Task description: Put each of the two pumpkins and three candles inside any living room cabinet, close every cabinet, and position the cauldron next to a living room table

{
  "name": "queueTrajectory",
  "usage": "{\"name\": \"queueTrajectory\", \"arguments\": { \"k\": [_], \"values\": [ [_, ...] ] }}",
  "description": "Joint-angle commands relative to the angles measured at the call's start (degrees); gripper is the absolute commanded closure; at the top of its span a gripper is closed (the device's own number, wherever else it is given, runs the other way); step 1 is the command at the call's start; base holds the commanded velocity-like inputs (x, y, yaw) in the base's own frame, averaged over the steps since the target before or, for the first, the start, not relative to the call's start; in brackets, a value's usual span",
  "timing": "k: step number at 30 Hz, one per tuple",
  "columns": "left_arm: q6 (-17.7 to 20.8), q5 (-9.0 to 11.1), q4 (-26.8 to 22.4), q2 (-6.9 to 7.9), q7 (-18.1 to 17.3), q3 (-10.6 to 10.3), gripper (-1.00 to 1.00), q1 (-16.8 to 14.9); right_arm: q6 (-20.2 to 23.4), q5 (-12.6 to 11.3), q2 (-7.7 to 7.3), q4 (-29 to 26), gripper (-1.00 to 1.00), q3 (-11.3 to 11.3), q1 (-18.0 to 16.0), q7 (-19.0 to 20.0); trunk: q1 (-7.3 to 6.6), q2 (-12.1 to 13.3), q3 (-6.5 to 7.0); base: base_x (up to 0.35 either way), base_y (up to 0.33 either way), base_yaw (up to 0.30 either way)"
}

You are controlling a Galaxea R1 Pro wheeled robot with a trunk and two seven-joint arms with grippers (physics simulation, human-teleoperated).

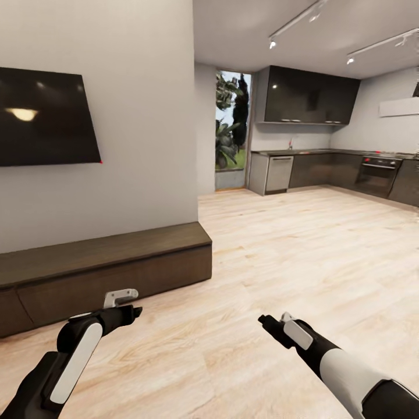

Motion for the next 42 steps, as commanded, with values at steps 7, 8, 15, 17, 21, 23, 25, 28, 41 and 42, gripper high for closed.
{"name": "queueTrajectory", "arguments": {
  "k": [7,8,15,17,21,23,25,28,41,42],
  "values": [
    [0.1,1.2,-0.1,0.05,0.6,-0.2,-1.00,0.0,-0.1,-0.3,-0.06,-0.4,-1.00,0.3,0.0,0.9,-0.01,0.0,-0.29,0.000,0.000,-0.064],
    [0.1,1.4,-0.1,0.03,0.6,-0.2,-1.00,0.0,-0.1,-0.2,-0.06,-0.3,-1.00,0.4,0.0,1.5,-0.01,0.0,-0.29,0.000,0.000,-0.014],
    [0.1,1.7,0.0,-0.03,0.4,-0.5,-1.00,0.0,0.0,0.1,-0.06,0.3,-1.00,0.4,0.0,2.8,-0.01,0.0,-0.50,0.000,0.000,-0.199],
    [0.1,1.7,-0.1,-0.10,0.3,-0.5,-1.00,0.0,0.0,0.2,-0.06,0.4,-1.00,0.4,0.0,2.9,-0.01,0.0,-0.58,0.000,0.000,-0.259],
    [0.1,1.7,-0.1,-1.29,0.3,-0.6,-1.00,0.0,-0.2,0.2,-0.06,0.4,-1.00,0.5,0.0,3.0,-0.01,0.0,-0.75,0.000,0.000,-0.257],
    [0.3,1.7,-0.1,-1.87,0.3,-0.7,-1.00,0.0,-0.1,0.2,-0.06,0.4,-1.00,0.5,0.0,3.0,-0.01,0.0,-0.85,0.000,0.000,-0.245],
    [1.3,1.7,-0.1,-2.09,0.3,-0.7,-1.00,0.0,0.0,0.3,-0.06,0.4,-1.00,0.6,0.0,3.0,-0.01,0.0,-0.95,0.000,0.000,-0.241],
    [1.9,1.7,-0.1,-2.20,0.3,-0.7,-1.00,-0.1,0.1,0.2,-0.06,0.4,-1.00,0.7,0.0,3.0,-0.01,0.0,-1.11,0.000,0.000,-0.237],
    [2.1,1.7,-0.1,-2.15,0.2,-0.6,-1.00,-0.1,0.1,0.0,-0.43,0.6,-1.00,0.7,0.0,3.0,-0.01,0.0,-1.70,0.000,0.000,-0.233],
    [2.1,1.7,-0.1,-2.17,0.2,-0.6,-1.00,-0.1,0.1,0.0,-0.45,0.6,-1.00,0.7,0.0,3.0,-0.01,0.0,-1.74,0.000,0.000,-0.227]
  ]
}}
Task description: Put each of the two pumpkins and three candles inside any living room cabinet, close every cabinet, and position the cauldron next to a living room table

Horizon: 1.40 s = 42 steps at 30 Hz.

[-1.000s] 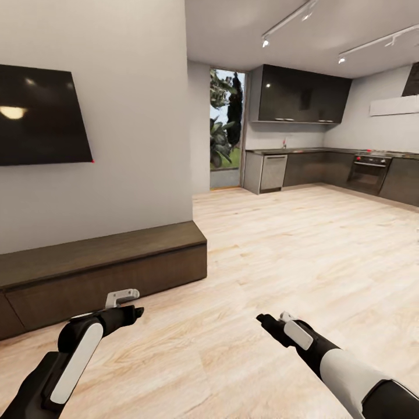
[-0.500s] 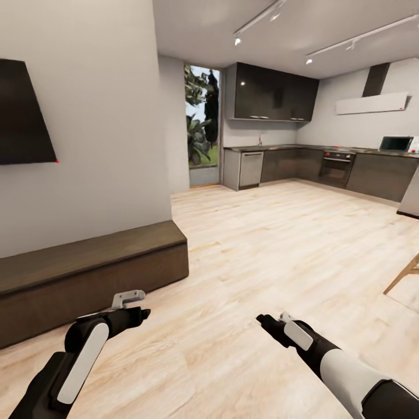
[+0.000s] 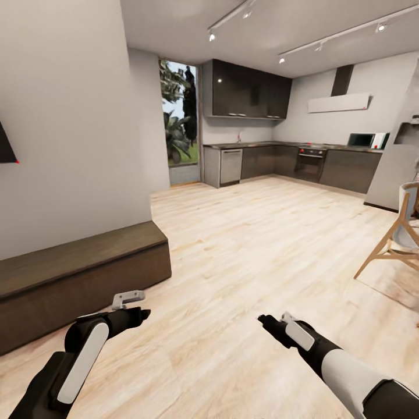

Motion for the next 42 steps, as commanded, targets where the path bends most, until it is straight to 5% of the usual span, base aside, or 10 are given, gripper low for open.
{"name": "queueTrajectory", "arguments": {
  "k": [1,42],
  "values": [
    [0.1,0.6,-0.1,0.03,0.6,-0.1,-1.00,0.0,0.2,-0.4,-0.07,-0.2,-1.00,0.3,0.0,-0.4,-0.01,0.0,-0.10,0.000,0.000,-0.226],
    [0.2,0.6,-0.2,-0.01,0.6,-0.1,-1.00,0.0,0.2,-0.7,-1.42,-0.1,-1.00,0.2,0.1,0.5,-0.01,0.0,-1.70,0.000,0.000,-0.252]
  ]
}}
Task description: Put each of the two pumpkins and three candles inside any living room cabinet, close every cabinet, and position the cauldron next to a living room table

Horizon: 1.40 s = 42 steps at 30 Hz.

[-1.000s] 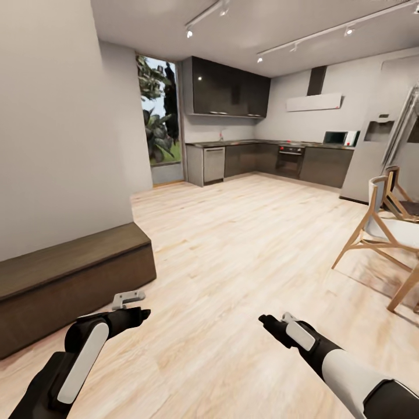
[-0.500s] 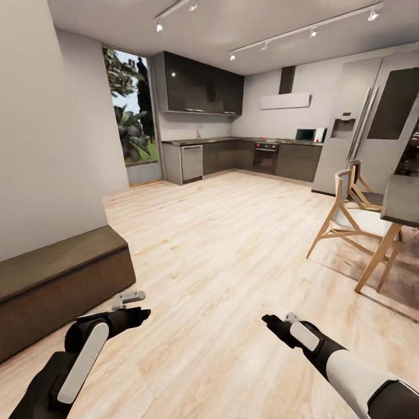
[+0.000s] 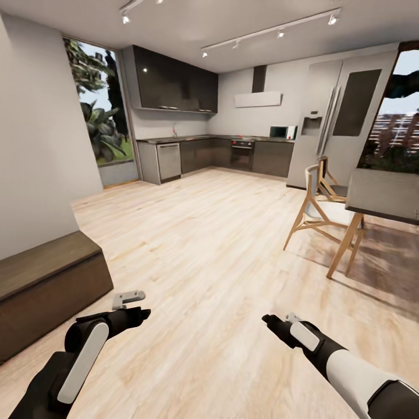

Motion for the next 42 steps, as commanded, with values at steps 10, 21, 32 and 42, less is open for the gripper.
{"name": "queueTrajectory", "arguments": {
  "k": [10,21,32,42],
  "values": [
    [0.1,0.6,-0.1,0.06,0.6,-0.1,-1.00,0.0,0.2,-0.4,-0.05,-0.2,-1.00,0.3,0.0,-0.4,-0.01,0.0,-0.33,0.000,0.000,-0.267],
    [0.1,0.6,0.0,0.05,0.6,-0.1,-1.00,0.0,0.3,-0.4,-0.05,1.8,-1.00,0.2,0.0,-0.4,-0.01,0.0,-0.60,0.000,0.000,-0.270],
    [0.1,0.9,0.1,0.13,0.6,-0.1,-1.00,0.0,-2.4,0.1,-0.13,8.9,-1.00,0.3,3.9,7.1,-0.01,0.0,-0.77,0.000,0.000,-0.273],
    [0.1,1.1,0.1,0.07,0.6,-0.1,-1.00,0.0,-9.4,0.2,-3.07,9.7,-1.00,0.7,6.4,12.0,-0.01,0.0,-1.08,0.000,0.000,-0.265]
  ]
}}
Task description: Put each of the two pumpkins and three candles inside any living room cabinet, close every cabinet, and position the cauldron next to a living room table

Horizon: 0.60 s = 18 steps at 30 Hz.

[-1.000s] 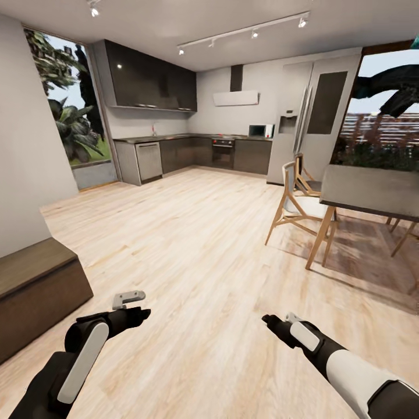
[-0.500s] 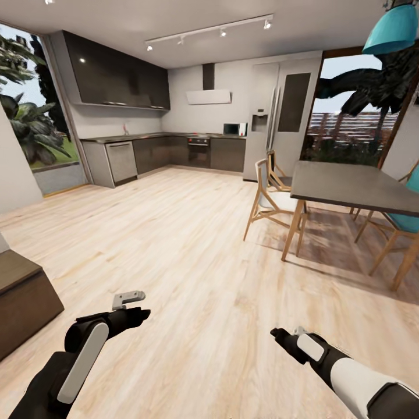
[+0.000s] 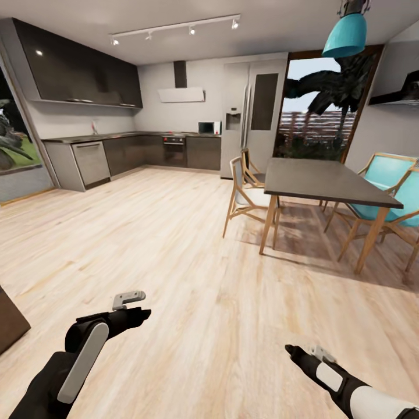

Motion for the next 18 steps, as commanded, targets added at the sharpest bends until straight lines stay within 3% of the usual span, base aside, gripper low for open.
{"name": "queueTrajectory", "arguments": {
  "k": [1,11,14,18],
  "values": [
    [0.1,0.6,-0.1,0.05,0.6,-0.1,-1.00,0.0,0.1,-0.4,-0.21,0.0,-1.00,0.3,0.0,0.2,-0.01,0.0,-0.11,0.000,0.000,-0.238],
    [0.1,0.6,-0.1,-0.05,0.6,-0.2,-1.00,0.0,0.3,-0.3,-0.53,1.5,-1.00,0.3,0.1,0.2,-0.01,0.0,-0.75,0.000,0.000,-0.218],
    [0.1,0.5,-0.1,-1.15,0.7,-0.2,-1.00,0.0,0.5,-0.4,-0.55,1.7,-1.00,0.3,0.1,0.3,-0.01,0.0,-0.91,0.000,0.000,-0.237],
    [0.1,0.5,-0.1,-1.46,0.7,-0.3,-1.00,0.0,0.4,-0.4,-0.59,1.7,-1.00,0.3,0.1,0.3,-0.01,0.0,-1.08,0.000,0.000,-0.247]
  ]
}}
